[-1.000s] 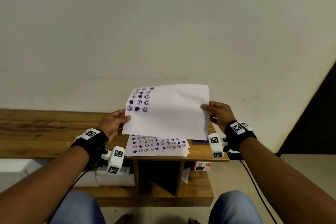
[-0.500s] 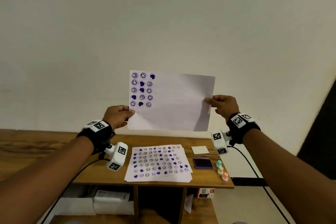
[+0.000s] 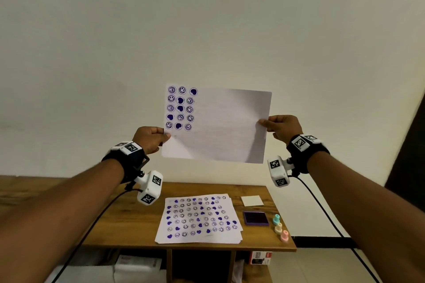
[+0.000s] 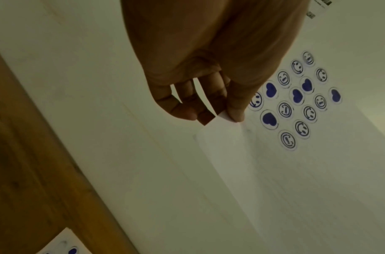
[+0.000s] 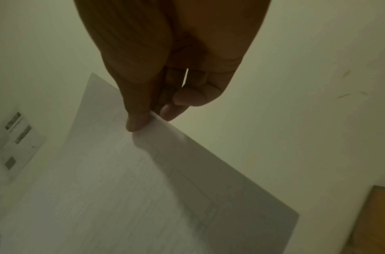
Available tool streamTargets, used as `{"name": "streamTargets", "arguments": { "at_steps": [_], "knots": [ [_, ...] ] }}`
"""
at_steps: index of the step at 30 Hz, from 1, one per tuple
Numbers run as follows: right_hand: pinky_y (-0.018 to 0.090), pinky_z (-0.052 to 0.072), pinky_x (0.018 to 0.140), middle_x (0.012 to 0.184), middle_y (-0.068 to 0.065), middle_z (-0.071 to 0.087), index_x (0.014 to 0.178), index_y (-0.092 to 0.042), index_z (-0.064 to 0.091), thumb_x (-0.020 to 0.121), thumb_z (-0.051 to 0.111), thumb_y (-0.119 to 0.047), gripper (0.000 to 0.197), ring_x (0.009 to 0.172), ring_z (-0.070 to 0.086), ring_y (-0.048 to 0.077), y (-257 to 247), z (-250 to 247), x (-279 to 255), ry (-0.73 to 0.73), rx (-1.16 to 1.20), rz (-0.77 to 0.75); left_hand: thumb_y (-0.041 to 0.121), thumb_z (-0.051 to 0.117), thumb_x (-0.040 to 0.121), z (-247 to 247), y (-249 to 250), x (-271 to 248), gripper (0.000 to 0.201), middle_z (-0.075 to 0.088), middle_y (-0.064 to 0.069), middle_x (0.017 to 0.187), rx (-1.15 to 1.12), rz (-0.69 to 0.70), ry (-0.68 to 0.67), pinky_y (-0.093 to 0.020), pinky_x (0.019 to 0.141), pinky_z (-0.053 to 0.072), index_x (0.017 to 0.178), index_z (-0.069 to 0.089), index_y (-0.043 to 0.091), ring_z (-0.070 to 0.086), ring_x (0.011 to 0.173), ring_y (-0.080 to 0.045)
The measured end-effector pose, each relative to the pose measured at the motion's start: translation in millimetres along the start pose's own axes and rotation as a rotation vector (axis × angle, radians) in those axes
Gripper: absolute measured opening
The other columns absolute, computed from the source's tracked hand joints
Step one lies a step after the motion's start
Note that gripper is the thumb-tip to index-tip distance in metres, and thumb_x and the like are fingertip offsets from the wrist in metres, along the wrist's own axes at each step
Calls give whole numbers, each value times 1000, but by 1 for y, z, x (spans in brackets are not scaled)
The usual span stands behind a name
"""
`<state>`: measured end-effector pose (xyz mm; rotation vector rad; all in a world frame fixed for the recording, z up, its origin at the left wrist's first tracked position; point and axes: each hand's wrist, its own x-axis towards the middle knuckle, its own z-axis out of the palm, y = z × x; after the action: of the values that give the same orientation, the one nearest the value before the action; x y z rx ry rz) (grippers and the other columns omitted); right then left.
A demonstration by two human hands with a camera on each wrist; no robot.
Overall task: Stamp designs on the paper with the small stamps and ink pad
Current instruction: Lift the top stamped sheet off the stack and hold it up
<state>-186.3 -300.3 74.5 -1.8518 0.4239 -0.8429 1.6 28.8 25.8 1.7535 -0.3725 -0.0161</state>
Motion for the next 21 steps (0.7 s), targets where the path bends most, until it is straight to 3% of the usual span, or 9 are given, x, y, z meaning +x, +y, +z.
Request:
{"name": "streamTargets", "arguments": {
  "at_steps": [4,7,21],
  "knots": [
    [22,44,57,70,0,64,84,-11,73,83,81,-23,14,65,58,9,5,0,-1,-12,-33,13,17,73,84,1,-7,-2,6,63,-9,82,14,-5,-11,-23,61,45,81,68,19,56,76,-19],
    [22,44,58,71,1,65,75,-15,71,82,81,-23,15,65,58,10,7,1,0,-18,-43,14,18,73,84,2,-12,-1,4,64,-8,81,22,-10,-17,-22,61,45,85,69,17,57,76,-18],
    [23,45,59,69,1,63,71,-18,70,81,83,-23,17,66,56,12,12,6,0,-30,-38,27,21,78,80,-3,-26,-1,25,69,-10,90,50,10,-5,-25,67,50,100,72,6,60,85,-19]
  ]
}}
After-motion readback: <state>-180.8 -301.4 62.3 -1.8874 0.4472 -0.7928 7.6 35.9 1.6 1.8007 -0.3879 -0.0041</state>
